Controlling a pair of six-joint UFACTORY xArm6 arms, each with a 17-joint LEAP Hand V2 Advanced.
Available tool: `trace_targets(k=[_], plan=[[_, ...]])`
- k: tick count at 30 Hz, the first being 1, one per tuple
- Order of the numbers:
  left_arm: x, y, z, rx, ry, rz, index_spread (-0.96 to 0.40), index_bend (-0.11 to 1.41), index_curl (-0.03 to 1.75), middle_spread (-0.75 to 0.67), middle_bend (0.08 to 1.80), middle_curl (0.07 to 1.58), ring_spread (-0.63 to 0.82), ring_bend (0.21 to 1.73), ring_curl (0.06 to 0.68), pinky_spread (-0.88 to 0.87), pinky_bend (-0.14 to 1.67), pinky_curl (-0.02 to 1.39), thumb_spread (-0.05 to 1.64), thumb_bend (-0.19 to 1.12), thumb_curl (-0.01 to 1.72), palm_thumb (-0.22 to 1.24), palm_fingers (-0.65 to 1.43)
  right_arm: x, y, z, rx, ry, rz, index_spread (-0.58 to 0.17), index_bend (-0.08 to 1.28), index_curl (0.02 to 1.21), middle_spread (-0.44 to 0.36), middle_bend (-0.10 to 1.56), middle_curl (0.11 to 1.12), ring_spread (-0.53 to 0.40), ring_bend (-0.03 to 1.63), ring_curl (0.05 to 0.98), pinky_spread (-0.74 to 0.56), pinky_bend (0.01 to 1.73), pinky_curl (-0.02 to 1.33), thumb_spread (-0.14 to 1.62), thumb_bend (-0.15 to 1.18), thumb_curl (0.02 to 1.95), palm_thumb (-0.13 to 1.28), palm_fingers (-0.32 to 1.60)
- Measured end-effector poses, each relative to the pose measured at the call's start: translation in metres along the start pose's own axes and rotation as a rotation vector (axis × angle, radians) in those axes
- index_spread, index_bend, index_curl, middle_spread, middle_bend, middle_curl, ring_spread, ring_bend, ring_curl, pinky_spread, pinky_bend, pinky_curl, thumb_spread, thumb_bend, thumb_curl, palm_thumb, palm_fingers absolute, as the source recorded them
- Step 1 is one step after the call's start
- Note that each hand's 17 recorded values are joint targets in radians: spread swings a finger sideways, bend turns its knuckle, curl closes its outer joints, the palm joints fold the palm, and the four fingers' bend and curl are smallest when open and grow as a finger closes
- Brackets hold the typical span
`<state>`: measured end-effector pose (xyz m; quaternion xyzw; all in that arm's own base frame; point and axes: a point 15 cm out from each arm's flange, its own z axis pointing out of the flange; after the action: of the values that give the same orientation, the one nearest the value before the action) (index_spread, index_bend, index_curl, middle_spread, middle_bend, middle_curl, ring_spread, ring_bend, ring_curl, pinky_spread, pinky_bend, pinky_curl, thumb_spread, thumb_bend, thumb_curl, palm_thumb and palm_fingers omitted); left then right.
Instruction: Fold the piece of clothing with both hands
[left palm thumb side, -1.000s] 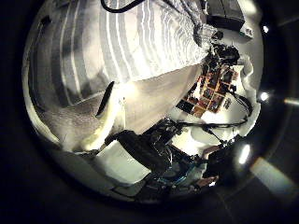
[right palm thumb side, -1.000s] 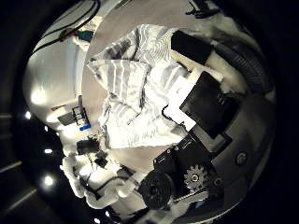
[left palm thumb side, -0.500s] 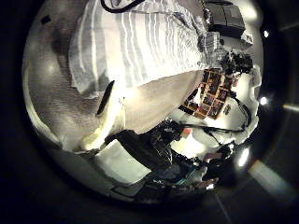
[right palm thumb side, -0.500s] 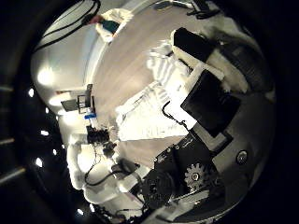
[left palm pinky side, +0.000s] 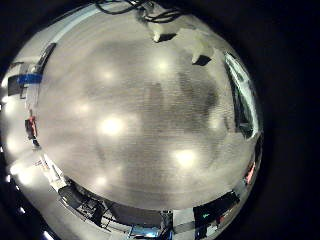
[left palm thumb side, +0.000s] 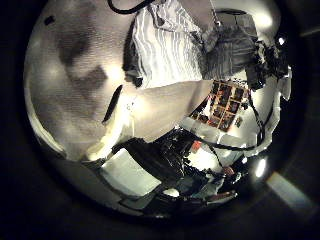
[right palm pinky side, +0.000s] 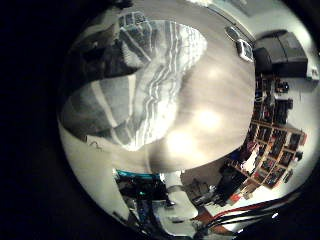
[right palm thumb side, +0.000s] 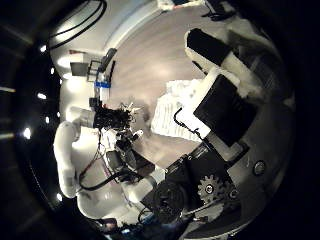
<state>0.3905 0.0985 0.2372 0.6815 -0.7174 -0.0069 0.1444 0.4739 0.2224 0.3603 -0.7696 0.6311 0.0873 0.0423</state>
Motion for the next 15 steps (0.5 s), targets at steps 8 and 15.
trace_targets(k=[8, 15], plan=[[-0.042, 0.031, -0.013, 0.03, 0.026, -0.068, 0.01, 0.19, 0.44, 0.23, 0.17, 0.29, 0.29, 0.65, 0.236, 0.4, 0.29, 0.36, 1.22, -0.02, 0.35, 0.51, 0.18, -0.093, -0.012, 0.081, -0.032, 0.0, -0.15, -0.239, 1.12, 0.82, -0.126, 1.36, 0.66, -0.172, 1.48, 0.572, -0.21, 1.26, 0.72, 1.14, -0.03, 0.81, 0.95, 1.19], [-0.052, 0.042, -0.013, 0.03, 0.042, -0.09, 0.01, 0.19, 0.44, 0.23, 0.17, 0.29, 0.29, 0.65, 0.235, 0.4, 0.3, 0.36, 1.22, -0.02, 0.35, 0.51, 0.18, -0.106, -0.015, 0.107, -0.049, -0.003, -0.229, -0.284, 0.86, 0.76, -0.149, 1.23, 0.6, -0.216, 1.41, 0.531, -0.37, 1.17, 0.66, 1.19, -0.04, 0.71, 0.71, 1.03]])
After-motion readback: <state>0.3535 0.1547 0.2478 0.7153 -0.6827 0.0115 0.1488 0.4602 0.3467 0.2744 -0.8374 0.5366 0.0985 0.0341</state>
